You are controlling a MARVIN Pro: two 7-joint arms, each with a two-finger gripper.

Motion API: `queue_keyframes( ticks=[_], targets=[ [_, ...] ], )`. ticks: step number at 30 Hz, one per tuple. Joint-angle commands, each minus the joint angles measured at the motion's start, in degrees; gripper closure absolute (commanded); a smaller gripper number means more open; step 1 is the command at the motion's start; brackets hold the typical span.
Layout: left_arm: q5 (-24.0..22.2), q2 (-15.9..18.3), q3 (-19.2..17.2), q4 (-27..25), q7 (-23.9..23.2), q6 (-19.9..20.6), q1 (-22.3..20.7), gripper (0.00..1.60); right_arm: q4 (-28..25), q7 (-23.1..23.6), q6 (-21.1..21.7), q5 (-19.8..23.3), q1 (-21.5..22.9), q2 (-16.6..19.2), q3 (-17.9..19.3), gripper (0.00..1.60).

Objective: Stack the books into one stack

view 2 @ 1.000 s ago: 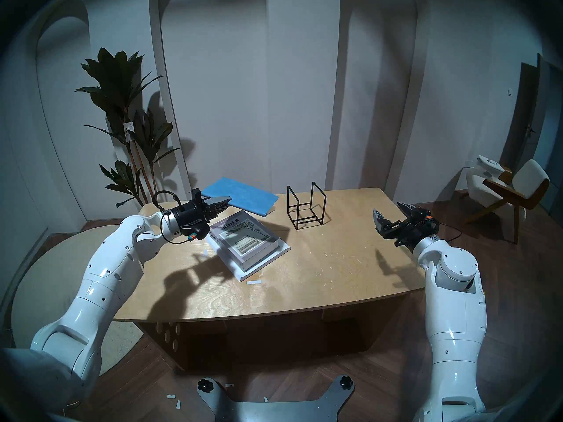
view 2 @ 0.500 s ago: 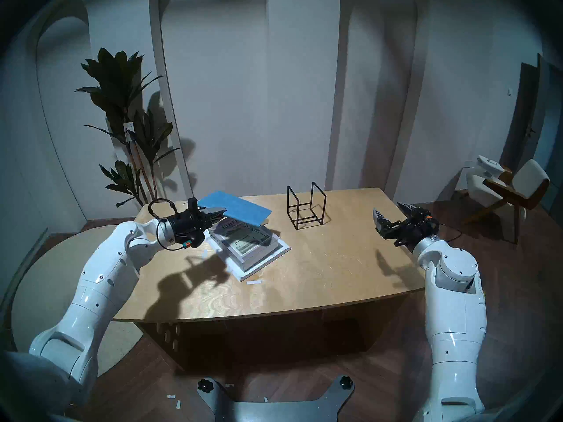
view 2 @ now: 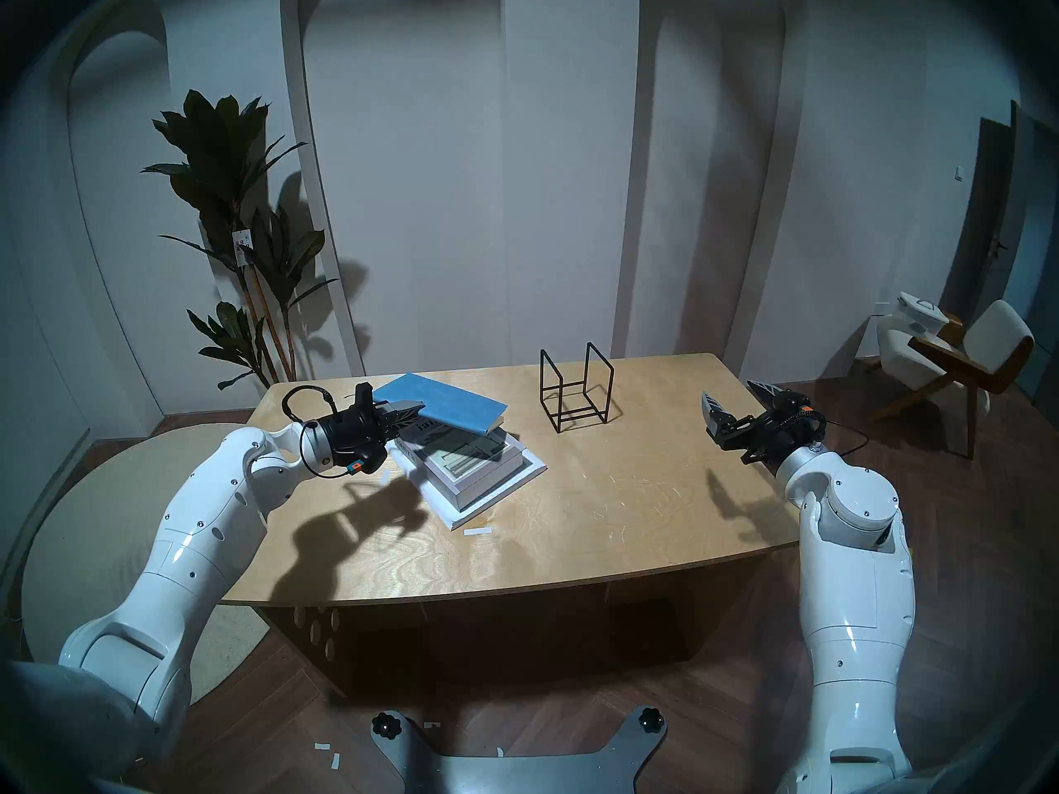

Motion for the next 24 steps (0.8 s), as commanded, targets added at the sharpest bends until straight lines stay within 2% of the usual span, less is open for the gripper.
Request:
queue_keyframes(
  ticks=[1,6,10,17,18,19,20,24],
  targets=[
    [1.8,-0.2,0.5,0.8,1.7,-0.2,-3.7,1.6,-1.3,0.0,-0.5,0.1,0.3,0.0,0.1,0.0],
    [3.9,0.6,1.2,4.0,2.9,-1.7,-4.8,1.6,-1.3,0.0,-0.5,0.1,0.3,0.0,0.1,0.0],
    [6.2,1.5,2.2,4.0,3.6,-2.7,-5.2,1.6,-1.3,0.0,-0.5,0.1,0.4,0.0,0.1,0.0],
    [14.1,3.2,5.9,6.0,7.5,-3.0,-7.3,1.6,-1.3,0.0,-0.5,0.2,0.4,0.1,0.0,0.0],
    [15.3,3.5,6.5,5.7,8.3,-2.7,-7.4,1.52,-1.2,0.0,-0.5,0.2,0.4,0.1,0.0,0.0],
    [17.2,4.2,7.5,4.6,8.9,-2.8,-7.4,1.08,-1.2,0.0,-0.4,0.2,0.4,0.1,0.0,0.0],
    [18.2,4.6,8.2,4.3,9.3,-3.0,-7.5,0.0,-1.2,0.0,-0.4,0.2,0.4,0.1,0.0,0.0],
    [24.6,7.0,12.1,1.3,13.0,-3.6,-7.7,0.0,-1.1,0.0,-0.4,0.2,0.4,0.1,0.0,0.0]
  ],
)
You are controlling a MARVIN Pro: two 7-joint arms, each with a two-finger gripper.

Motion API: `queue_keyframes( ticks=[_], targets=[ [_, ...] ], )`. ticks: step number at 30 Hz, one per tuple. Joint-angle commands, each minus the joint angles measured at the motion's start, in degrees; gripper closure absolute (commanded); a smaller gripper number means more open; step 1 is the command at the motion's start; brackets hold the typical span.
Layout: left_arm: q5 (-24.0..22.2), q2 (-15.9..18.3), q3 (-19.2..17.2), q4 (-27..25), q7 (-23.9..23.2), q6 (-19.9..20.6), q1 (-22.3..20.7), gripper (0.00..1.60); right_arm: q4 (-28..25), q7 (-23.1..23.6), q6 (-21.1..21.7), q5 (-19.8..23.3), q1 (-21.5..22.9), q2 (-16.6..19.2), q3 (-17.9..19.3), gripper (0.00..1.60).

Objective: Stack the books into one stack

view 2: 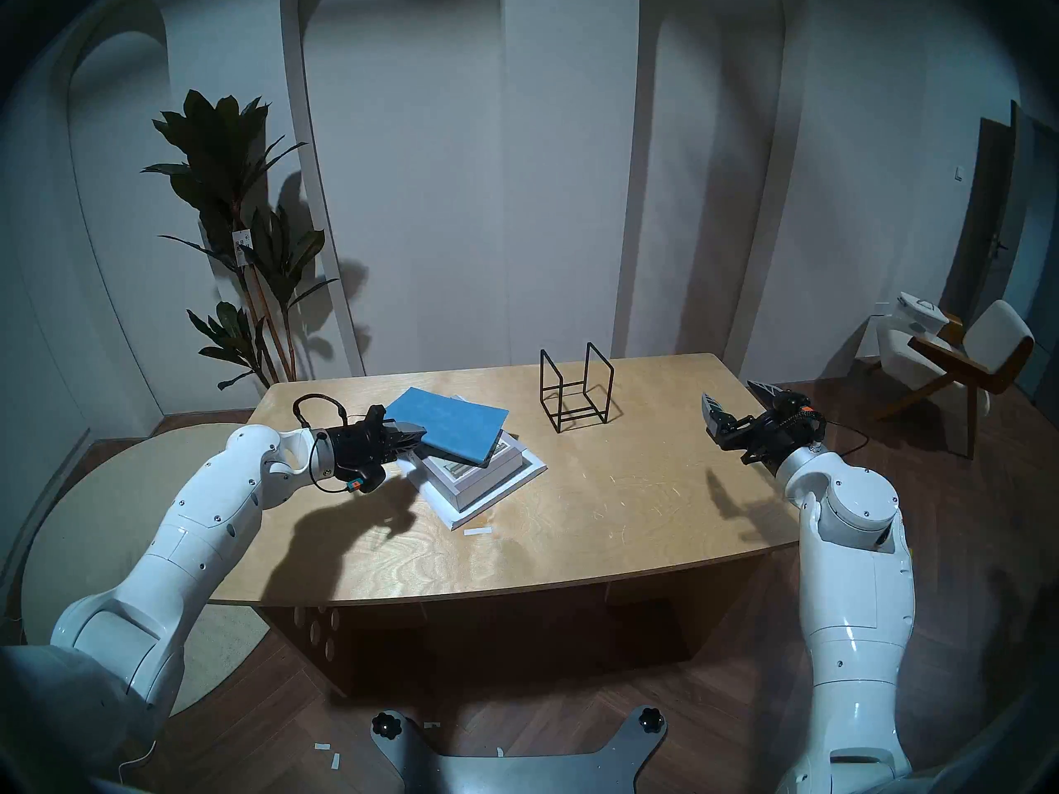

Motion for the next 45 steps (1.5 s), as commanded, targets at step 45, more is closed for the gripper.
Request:
queue_keyframes(
  ticks=[45],
  targets=[
    [21.2,19.4,16.2,-18.0,46.9,-6.1,-8.3,0.0,-1.1,0.1,-0.4,0.2,0.5,0.1,0.0,0.0]
  ],
)
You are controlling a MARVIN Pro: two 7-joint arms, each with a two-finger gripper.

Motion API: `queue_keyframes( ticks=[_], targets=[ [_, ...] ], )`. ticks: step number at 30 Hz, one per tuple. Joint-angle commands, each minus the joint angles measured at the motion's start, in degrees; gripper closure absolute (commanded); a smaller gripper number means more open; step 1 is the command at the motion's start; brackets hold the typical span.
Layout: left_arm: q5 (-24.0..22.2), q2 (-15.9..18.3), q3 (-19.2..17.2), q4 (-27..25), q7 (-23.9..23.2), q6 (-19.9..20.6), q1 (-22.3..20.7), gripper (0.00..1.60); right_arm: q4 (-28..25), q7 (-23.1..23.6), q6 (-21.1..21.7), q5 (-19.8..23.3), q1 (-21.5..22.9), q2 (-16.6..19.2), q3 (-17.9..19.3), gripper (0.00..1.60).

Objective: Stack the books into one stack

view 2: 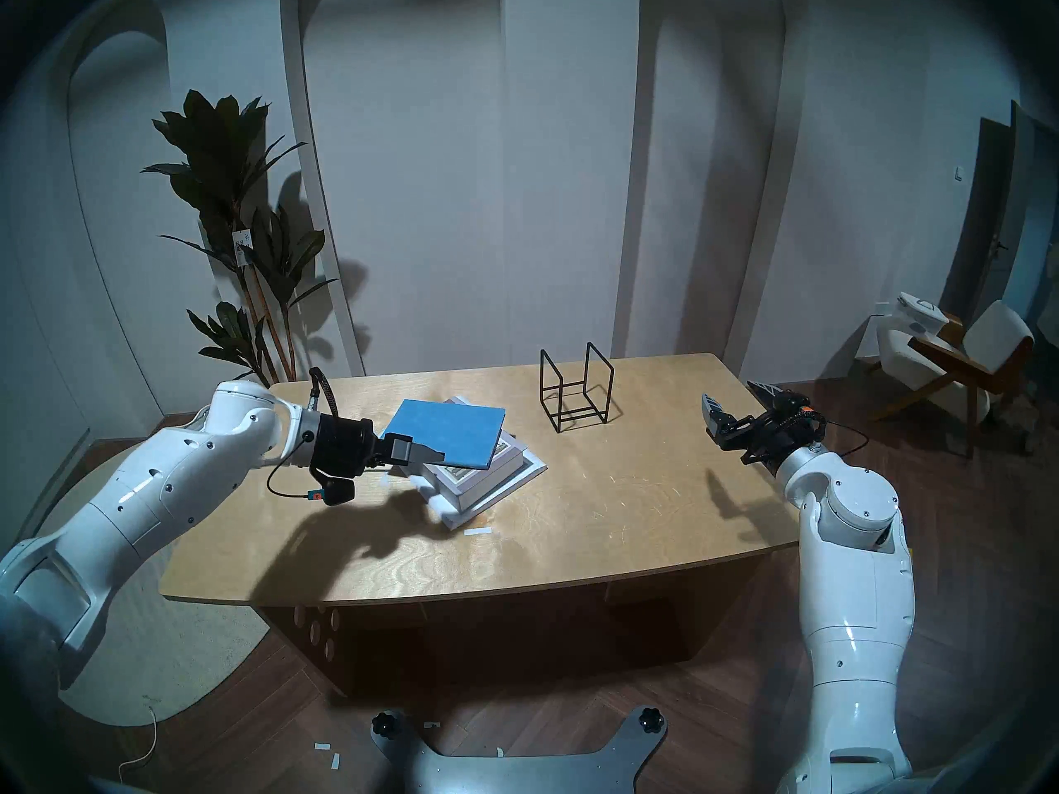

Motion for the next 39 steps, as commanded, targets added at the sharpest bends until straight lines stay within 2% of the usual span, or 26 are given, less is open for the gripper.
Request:
queue_keyframes(
  ticks=[1,7,18,29,39],
  targets=[
    [-9.4,1.3,-4.9,-2.9,6.1,-5.4,-0.7,0.0,-1.1,0.1,-0.4,0.1,0.5,0.1,0.0,0.0],
    [-17.7,-2.9,-10.3,2.0,7.0,-4.8,-2.0,0.0,-1.0,0.1,-0.4,0.1,0.6,0.2,0.0,0.0],
    [-33.0,-10.6,-18.6,12.6,2.2,-3.8,-2.2,0.0,-0.9,0.1,-0.4,0.1,0.6,0.2,0.0,0.0],
    [-43.8,-15.4,-22.2,20.1,-5.0,-4.1,-5.1,0.0,-0.8,0.1,-0.3,0.1,0.6,0.2,0.0,0.0],
    [-52.6,-18.7,-26.4,28.3,-12.4,-1.1,-8.0,0.0,-0.6,0.1,-0.3,0.1,0.7,0.2,0.0,0.0]
  ],
)
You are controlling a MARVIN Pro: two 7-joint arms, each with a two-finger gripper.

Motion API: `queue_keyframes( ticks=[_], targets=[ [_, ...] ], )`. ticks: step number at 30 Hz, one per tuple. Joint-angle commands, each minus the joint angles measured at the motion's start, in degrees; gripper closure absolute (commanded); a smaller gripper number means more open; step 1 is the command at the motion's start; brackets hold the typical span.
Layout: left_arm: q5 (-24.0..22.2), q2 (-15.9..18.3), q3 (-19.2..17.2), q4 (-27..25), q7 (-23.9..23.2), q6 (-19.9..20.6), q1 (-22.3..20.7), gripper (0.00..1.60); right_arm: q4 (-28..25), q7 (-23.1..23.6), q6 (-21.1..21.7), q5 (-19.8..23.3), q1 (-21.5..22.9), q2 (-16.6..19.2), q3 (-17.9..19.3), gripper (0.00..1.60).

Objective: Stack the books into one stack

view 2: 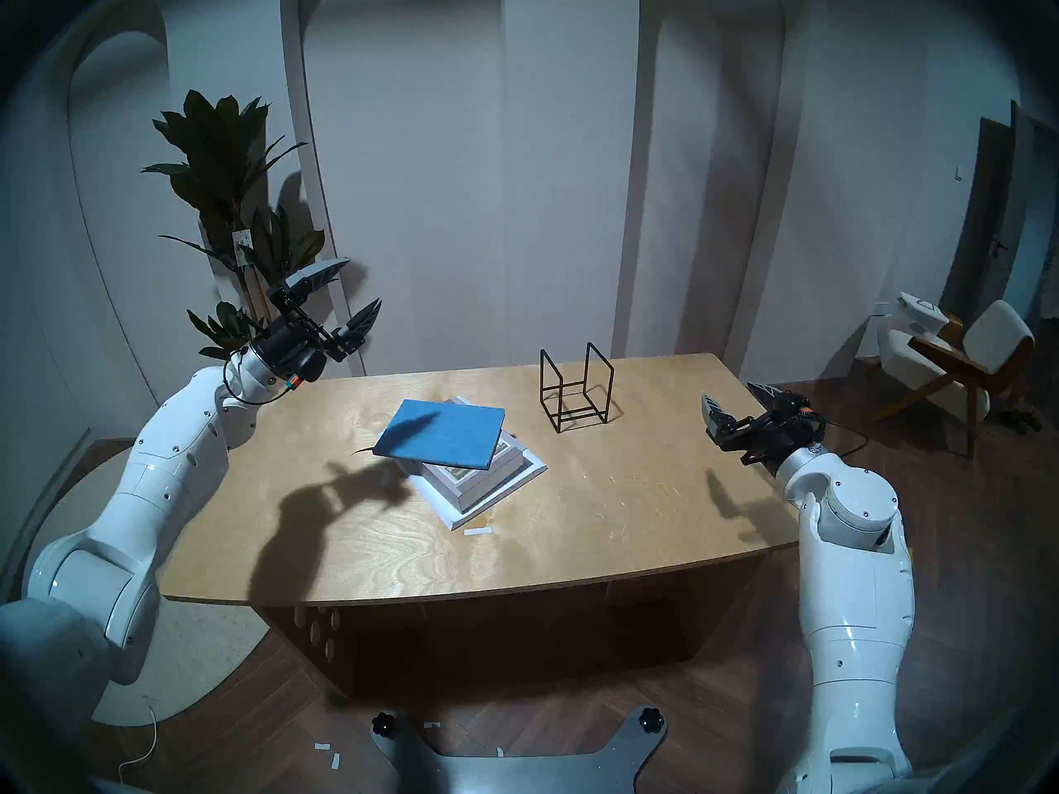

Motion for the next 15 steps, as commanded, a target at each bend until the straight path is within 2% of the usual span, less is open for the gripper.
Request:
queue_keyframes(
  ticks=[1,7,15],
  targets=[
    [-5.3,-2.8,-3.1,3.2,-3.3,1.7,-4.5,0.0,-1.0,0.1,-0.3,0.1,0.6,0.2,0.0,0.0],
    [-9.7,-3.9,-6.0,6.4,-7.8,3.9,-8.2,0.0,-0.9,0.1,-0.3,0.1,0.6,0.2,0.0,0.0],
    [-15.9,-6.8,-9.1,11.0,-14.3,7.1,-10.5,0.0,-0.8,0.1,-0.4,0.1,0.7,0.2,0.0,0.0]
  ],
)
